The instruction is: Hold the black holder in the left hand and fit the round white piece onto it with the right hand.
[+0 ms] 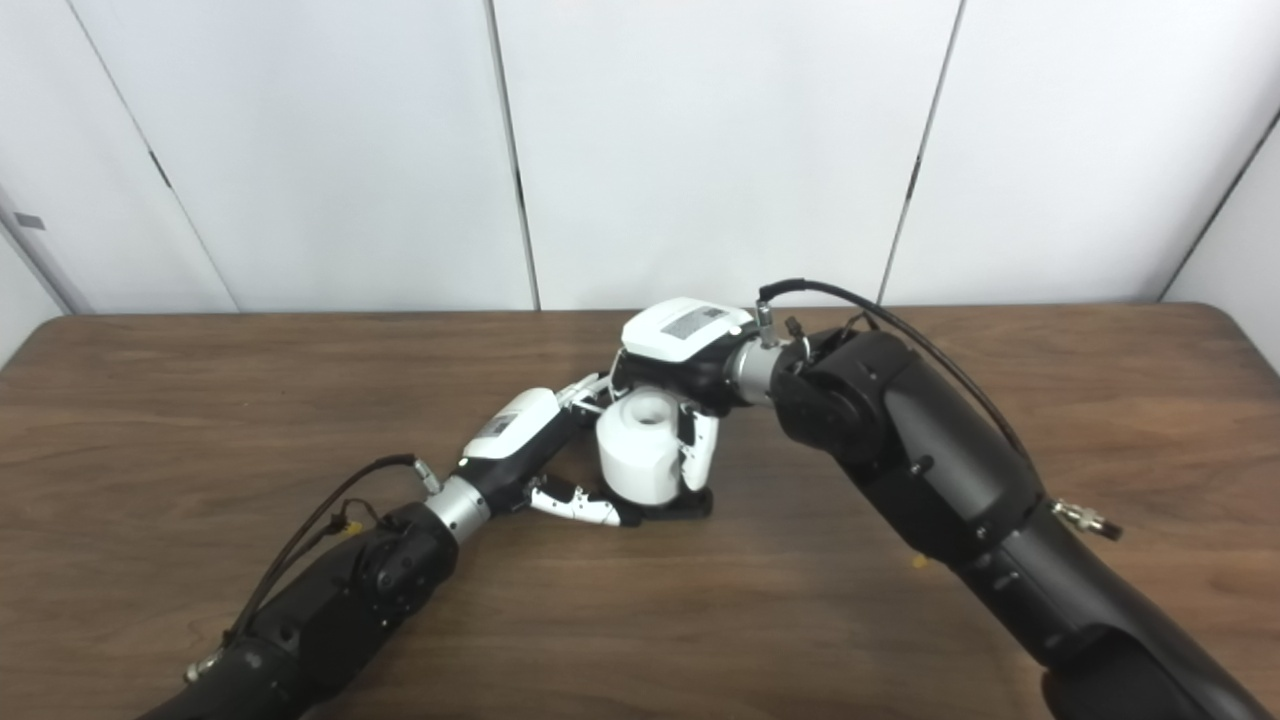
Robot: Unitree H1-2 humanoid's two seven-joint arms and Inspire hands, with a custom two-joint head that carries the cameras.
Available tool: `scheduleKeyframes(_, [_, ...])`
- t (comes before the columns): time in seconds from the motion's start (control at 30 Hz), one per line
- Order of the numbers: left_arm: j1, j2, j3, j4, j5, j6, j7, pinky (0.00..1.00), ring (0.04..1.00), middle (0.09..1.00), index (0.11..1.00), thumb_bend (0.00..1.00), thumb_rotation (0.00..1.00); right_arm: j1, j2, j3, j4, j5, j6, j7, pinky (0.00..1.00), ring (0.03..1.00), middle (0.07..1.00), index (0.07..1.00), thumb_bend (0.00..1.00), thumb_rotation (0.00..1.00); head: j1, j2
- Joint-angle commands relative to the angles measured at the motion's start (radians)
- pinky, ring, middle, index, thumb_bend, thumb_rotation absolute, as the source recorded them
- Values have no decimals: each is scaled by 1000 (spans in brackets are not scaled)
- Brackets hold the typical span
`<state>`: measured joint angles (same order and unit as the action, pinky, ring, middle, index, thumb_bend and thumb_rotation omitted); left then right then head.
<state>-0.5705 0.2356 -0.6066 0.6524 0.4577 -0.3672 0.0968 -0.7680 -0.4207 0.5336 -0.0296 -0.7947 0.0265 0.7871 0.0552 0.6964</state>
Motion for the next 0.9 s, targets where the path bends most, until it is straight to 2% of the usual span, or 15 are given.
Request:
scheduleKeyframes(0.0, [50, -31, -51, 40, 60, 15, -104, 971, 1000, 973, 484, 521, 77, -42, -22, 0, -21, -3, -9, 40, 876, 816, 759, 484, 525, 144, 1, 1])
scheduleKeyframes(0.37, [50, -27, -52, 37, 61, 14, -112, 973, 1000, 976, 484, 521, 78, -42, -26, -3, -30, -8, -7, 67, 873, 809, 758, 484, 525, 143, -3, 3])
scheduleKeyframes(0.87, [55, -26, -50, 36, 63, 1, -100, 959, 1000, 970, 484, 522, 74, -23, -21, -16, -12, -1, -15, 22, 862, 805, 755, 484, 526, 145, -5, 4])
